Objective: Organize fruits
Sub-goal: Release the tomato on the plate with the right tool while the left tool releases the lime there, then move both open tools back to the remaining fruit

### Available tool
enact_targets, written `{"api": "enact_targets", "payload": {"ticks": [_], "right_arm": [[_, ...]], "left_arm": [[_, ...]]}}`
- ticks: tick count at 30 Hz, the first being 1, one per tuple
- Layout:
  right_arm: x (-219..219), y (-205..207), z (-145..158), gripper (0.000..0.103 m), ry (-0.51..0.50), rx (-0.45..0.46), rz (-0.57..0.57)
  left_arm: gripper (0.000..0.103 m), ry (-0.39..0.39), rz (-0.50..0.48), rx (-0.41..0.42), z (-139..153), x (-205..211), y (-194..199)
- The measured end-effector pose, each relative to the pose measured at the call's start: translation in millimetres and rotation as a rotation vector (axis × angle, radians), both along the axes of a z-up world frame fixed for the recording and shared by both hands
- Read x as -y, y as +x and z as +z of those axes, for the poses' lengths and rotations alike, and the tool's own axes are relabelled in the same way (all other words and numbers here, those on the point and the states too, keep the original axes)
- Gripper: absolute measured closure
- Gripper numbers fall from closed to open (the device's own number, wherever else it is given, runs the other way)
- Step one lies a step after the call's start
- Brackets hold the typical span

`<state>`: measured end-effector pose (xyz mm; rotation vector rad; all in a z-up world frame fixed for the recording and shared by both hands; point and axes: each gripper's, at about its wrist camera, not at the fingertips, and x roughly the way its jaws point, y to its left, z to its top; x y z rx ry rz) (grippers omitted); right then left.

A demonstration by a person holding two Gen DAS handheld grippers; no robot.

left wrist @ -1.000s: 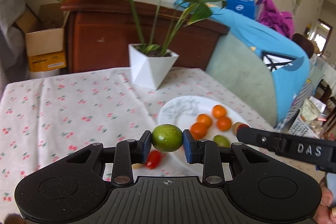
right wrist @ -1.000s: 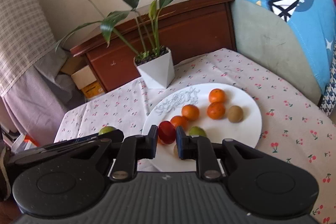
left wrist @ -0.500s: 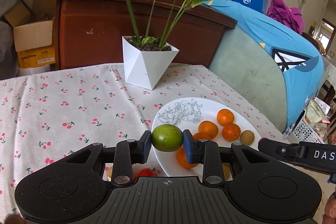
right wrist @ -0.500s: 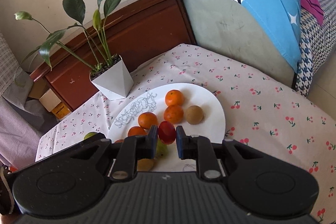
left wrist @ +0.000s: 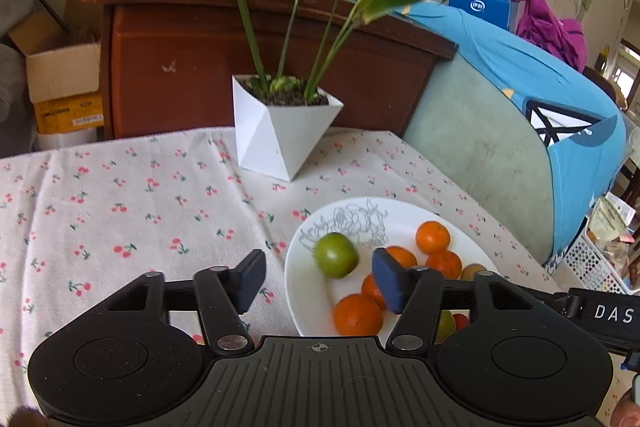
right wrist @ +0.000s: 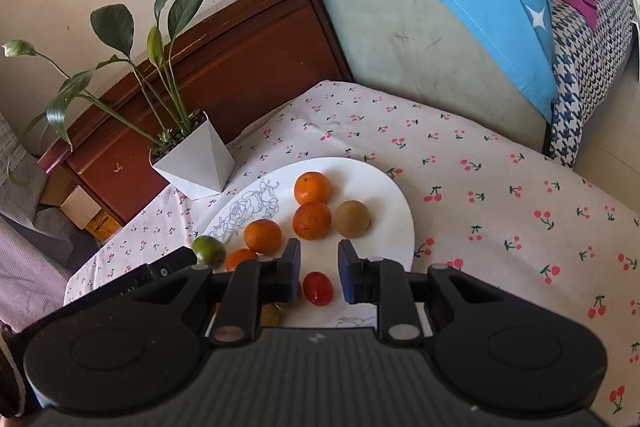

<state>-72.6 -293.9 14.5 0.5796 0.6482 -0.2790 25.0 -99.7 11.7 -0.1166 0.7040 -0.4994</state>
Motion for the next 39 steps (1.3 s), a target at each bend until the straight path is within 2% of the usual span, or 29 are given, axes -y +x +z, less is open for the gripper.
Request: {"api": "enact_targets", "payload": {"ticks": [5,16,21,26,30,36,39], "right_arm": [[-5,0,3,0.081,-0.001,0.013,0.026],[-35,8,4,0.08,-0.01,0.037,0.177],[-54,12,2,0.08,-0.02,0.045,0.262],[-74,16,-3,0.08,-0.016,0.042,0.343],[-89,21,-9,0.08,-0.009,0.025,0.399],[-97,32,-21,0.08,0.038,-0.005,0.39],[-101,38,-22,0.08,0.029,-0.008,0.39]], "left_arm": [[0.033,0.026,0.025,-0.008,10,-8,-1],[0.029,0.065,0.104,-0.027,33,-46,-1],[0.025,0.072,0.129,0.002,44,-63,-6],[0.025,0.08,0.17,-0.014,42,-72,-4],[0.025,0.054,0.187,-0.047,38,-79,-1],[0.025,0.037,0.197,-0.057,34,-86,-1],[0.025,0.034,0.201,-0.067,31,-90,0]]}}
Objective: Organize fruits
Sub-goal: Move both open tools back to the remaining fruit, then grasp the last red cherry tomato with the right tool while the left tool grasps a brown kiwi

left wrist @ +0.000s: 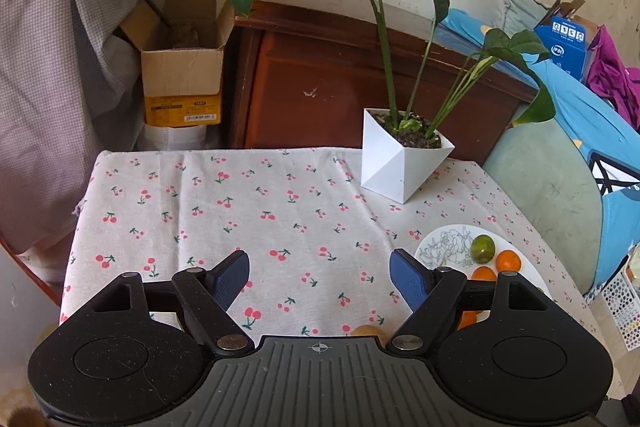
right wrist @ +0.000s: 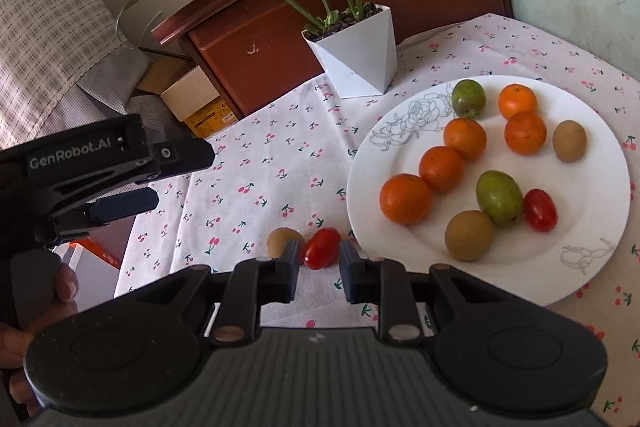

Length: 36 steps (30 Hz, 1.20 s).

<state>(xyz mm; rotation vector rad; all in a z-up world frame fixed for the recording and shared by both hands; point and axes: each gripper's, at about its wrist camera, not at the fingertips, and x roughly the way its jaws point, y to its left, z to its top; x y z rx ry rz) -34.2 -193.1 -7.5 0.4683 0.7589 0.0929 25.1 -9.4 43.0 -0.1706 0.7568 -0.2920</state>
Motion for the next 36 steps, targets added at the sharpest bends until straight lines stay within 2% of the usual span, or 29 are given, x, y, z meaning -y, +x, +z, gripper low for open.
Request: {"api": "enact_targets", "payload": {"ticks": [15,27,36], "right_arm": [[-10,23,-13,0.08,-0.007,-0.048,-0.028],[-11,23,-11,0.084,-0.033,-0.035,-0.026],[14,9,10,0.084,-0.005,0.028,-0.092]], "left_arm": [[0.025,-0.013,0.015,-0.033,-7,-16,4],[0.025,0.002,-0.007,-0.051,-18,-15,-2],[0.025,0.038,-0.05,-0.033,-27,-6,-14]]}}
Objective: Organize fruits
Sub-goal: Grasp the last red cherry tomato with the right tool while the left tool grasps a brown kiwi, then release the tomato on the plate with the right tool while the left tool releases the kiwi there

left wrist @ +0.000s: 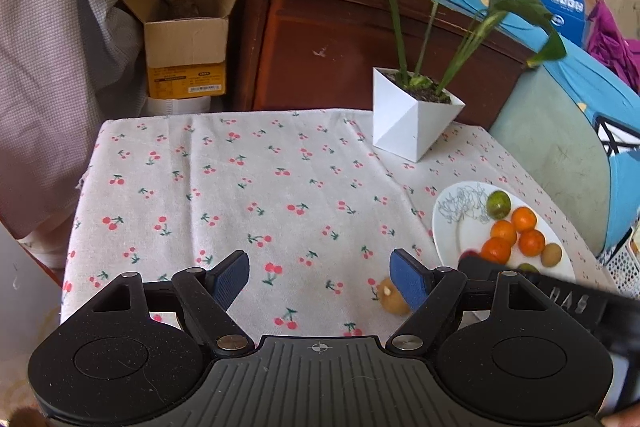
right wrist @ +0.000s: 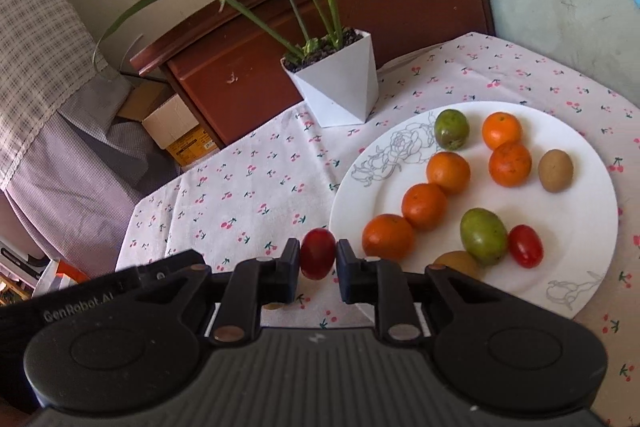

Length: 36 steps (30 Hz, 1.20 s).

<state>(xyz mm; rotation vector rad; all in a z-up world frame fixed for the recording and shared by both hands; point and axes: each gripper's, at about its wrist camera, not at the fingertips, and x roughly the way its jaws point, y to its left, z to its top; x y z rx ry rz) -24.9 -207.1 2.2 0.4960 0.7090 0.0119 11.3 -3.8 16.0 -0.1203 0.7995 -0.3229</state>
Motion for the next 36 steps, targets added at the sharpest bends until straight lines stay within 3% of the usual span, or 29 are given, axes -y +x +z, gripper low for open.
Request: {"api": "enact_targets", "payload": {"ticks": [11,21,22,27,36], "right_arm": [[26,-12,10,0.084,0.02,0.017,-0.088],[47,-25,14,0.084,0.04,0.017,-0.156],[49,-26,14,0.084,0.045,0.014,-0.164],[60,-30,12,0.084,0.067,0.002,-0.211],[80,-40,19,0.084,0.075,0.035,-0.295]], "left_arm": [[0.027,0.073,-0.131,0.071,-15,41,-15],[0.056,0.128,-0.144,0.078,-32,55,-15],[0.063,0.126,-0.148,0.082,-32,56,-15],[0.078,0.093,-0.161,0.077,-33,59,-16],[0.078,0.009,-0.146,0.105,-15,67,-7]]}}
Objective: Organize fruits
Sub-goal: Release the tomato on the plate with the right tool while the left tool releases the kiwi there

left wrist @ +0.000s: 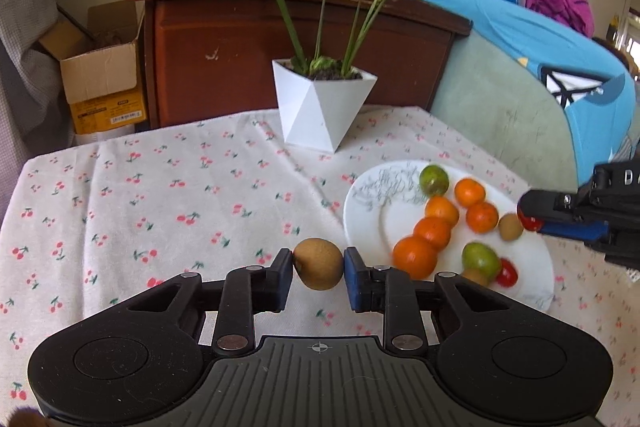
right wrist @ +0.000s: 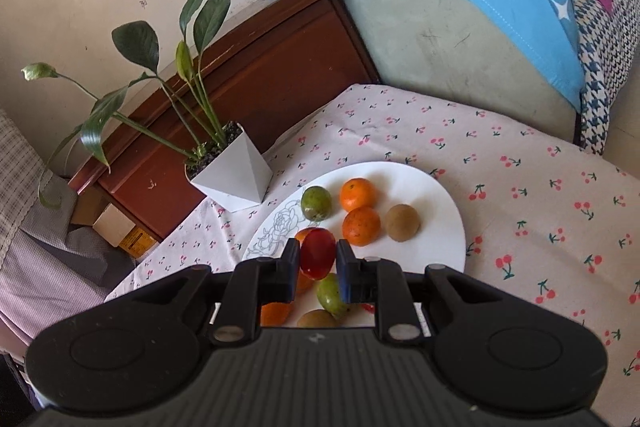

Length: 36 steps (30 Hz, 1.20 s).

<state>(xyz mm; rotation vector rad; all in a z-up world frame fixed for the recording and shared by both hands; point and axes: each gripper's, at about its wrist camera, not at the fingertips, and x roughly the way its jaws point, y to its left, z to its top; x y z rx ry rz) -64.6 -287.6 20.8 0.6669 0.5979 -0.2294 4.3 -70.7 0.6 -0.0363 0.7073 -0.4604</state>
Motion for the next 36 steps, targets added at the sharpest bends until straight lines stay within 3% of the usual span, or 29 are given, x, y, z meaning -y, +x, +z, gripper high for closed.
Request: {"api": "enact_targets", "payload": {"ticks": [8,19,27,31,33,36], "right_arm": [[9,3,-5,0.084,0.037,-0.003,-0.026],[10,17,-16,0.083,0.059,-0.028,-0.027],[9,17,-15,0.08,0.07,-0.024,-0.033],[10,15,-12,0.079,0.069,-0.022,-0.04],[9,15,-10,0.073,0.06,-0.027,-0.044],[8,13,-4,0.059,0.044,-0.039,-0.063]], "left_arm": [[0.078,-0.089,-0.004,-0.009,9,19,23],[0.078,-0.087,-0.039,-0.044,-3,44,42],[0.075,-0.079,-0.046,-0.041,4,47,40],[0.043,-0.072,-0.026,-0.038,14,43,36],[0.043,-0.068,-0.038,-0.036,18,41,32],[0.028,-0.042,-0.044,-0.05,26,40,28]]}}
